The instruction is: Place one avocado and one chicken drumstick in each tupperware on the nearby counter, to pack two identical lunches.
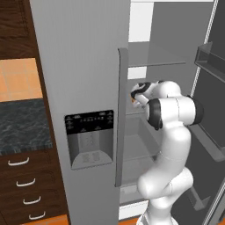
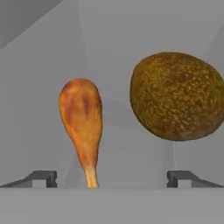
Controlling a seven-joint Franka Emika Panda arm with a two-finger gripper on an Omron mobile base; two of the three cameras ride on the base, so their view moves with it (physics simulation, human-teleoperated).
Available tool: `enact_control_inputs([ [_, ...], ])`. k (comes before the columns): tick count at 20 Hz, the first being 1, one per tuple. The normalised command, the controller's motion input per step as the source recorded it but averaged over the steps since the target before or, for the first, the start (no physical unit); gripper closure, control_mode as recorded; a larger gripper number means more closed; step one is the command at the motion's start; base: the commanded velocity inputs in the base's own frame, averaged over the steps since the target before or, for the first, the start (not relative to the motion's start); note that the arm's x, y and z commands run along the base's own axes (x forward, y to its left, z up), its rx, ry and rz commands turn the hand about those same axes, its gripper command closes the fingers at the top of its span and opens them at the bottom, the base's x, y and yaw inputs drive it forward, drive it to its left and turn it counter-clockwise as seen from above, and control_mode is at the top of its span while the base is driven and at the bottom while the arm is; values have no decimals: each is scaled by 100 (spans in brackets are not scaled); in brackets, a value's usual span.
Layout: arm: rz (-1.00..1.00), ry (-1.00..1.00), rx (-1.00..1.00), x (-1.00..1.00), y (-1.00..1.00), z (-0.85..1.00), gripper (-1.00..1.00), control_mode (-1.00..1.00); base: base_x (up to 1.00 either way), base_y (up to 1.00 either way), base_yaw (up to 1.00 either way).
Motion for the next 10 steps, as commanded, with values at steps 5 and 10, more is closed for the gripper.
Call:
enact_control_inputs([
  [5,0,0,0,63,0,-36,-100,-100,0,0,0],
  [10,0,-1,-1,14,0,-56,100,-100,0,0,0],
])
